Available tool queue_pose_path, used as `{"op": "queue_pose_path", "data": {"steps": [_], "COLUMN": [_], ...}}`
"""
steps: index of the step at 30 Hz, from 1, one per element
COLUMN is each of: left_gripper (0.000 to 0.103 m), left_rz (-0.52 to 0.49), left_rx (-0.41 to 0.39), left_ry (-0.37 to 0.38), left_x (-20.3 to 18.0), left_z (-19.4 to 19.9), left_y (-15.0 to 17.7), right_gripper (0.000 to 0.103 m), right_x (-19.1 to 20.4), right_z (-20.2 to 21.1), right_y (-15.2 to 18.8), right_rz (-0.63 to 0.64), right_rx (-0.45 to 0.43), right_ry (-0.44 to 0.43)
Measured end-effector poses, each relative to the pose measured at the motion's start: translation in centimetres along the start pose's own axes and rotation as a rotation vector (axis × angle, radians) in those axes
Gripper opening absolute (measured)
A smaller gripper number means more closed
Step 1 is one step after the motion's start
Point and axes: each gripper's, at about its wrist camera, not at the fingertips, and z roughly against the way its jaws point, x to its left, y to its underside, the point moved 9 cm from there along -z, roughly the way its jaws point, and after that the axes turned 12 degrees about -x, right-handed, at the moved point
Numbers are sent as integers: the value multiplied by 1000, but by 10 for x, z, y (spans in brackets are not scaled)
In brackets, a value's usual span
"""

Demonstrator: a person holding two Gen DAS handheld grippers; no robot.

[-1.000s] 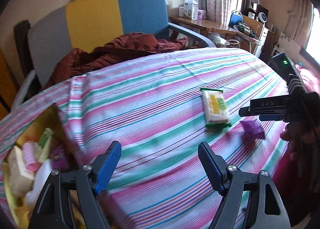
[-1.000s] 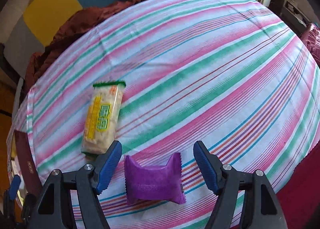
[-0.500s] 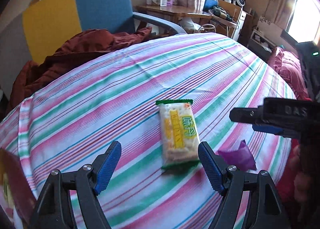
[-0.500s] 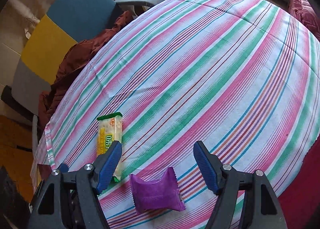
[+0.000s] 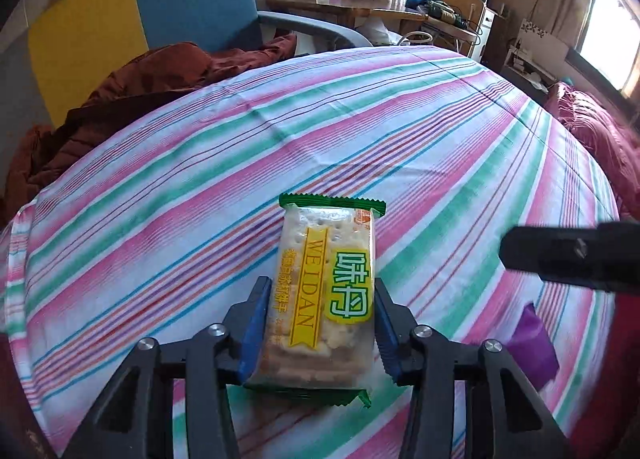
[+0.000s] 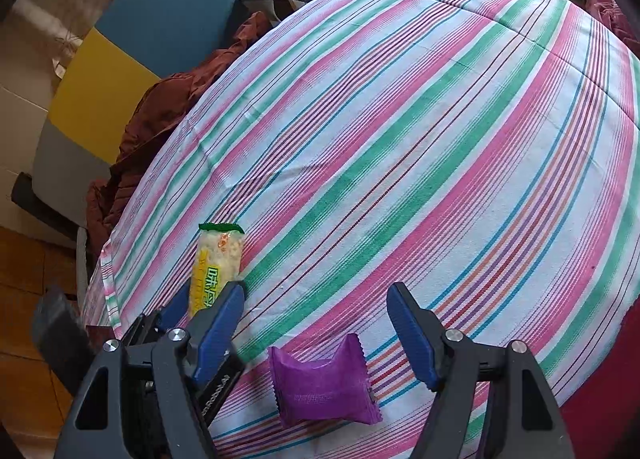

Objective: Organize objects
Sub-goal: 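Grasp the purple packet with the right tool while the left holds the WEIDAN packet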

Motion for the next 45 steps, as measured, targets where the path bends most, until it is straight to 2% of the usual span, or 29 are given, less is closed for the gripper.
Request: {"op": "queue_pose_path", "data": {"steps": [5,9,14,23,25,30,33,35,37,41,43,45], "left_gripper": [48,49,49,49,49,49,49,49,49,49,49,49], "left_rz": [49,101,81,36,40,44,57,58,61,72,74,73], "left_rx": [-27,-44,-63,-105,-101,-114,-120,-121,-123,-125,-127,-127], "left_ry": [-28,-43,-66,-75,-65,-43,-31,-29,-27,-16,-14,-14], "left_x": [19,28,24,20,22,22,24,24,24,25,25,25], "left_z": [35,63,89,100,101,104,104,105,105,105,105,105], "left_y": [31,60,85,96,96,99,99,100,100,100,101,101], "right_gripper": [75,75,75,75,75,75,77,78,78,77,53,49], "right_x": [5,7,8,11,25,62,78,77,68,54,50,50], "right_z": [-5,-12,-16,-17,-15,10,18,17,14,-10,-19,-21], "right_y": [10,12,14,14,18,22,42,64,75,76,74,71], "right_rz": [46,77,131,178,283,721,976,1139,1252,1332,1324,1311], "right_rx": [48,67,79,77,109,156,201,261,282,308,316,305], "right_ry": [1,35,72,109,97,84,54,83,140,204,214,198]}}
